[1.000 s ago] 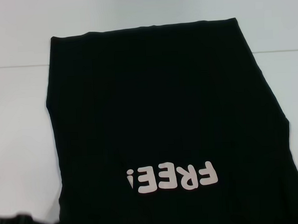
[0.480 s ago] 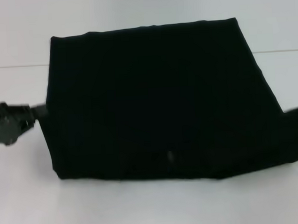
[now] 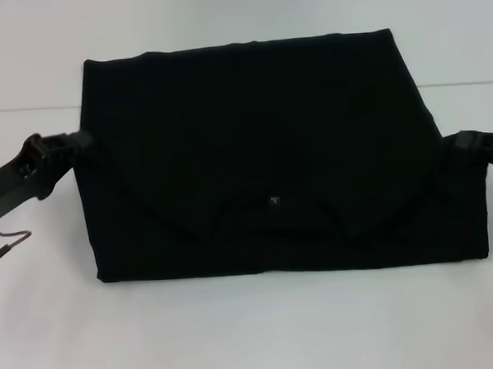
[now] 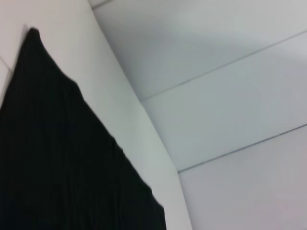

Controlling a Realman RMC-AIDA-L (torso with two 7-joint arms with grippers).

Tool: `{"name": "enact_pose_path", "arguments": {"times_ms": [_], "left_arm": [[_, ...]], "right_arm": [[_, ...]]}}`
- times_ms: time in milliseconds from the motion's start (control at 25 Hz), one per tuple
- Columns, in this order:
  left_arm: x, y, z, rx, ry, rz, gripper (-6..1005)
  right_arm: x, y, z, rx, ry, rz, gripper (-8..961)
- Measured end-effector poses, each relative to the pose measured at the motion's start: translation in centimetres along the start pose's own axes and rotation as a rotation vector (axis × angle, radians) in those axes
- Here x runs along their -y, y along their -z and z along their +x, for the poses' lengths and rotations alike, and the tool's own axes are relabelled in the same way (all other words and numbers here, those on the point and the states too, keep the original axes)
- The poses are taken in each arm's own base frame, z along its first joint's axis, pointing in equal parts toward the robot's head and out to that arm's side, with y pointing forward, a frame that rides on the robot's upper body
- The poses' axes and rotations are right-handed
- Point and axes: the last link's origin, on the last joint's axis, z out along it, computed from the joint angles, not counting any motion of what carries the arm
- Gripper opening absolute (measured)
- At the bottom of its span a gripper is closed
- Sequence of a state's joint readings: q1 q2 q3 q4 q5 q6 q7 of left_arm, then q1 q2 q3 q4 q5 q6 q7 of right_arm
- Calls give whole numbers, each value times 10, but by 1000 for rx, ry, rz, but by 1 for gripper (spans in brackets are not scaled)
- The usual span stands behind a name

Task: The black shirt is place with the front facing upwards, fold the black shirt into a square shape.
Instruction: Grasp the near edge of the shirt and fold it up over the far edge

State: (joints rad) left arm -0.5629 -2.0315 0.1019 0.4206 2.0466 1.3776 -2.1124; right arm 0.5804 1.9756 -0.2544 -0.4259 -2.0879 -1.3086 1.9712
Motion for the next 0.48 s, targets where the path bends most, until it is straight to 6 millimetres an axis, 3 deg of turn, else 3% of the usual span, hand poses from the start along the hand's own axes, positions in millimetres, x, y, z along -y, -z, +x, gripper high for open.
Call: {"name": "enact_pose_path", "arguments": {"times_ms": [480], "left_arm": [[-9, -20, 19, -143, -58, -22, 30]], "right_arm": [[-9, -15, -27, 193, 31, -6, 50]]}}
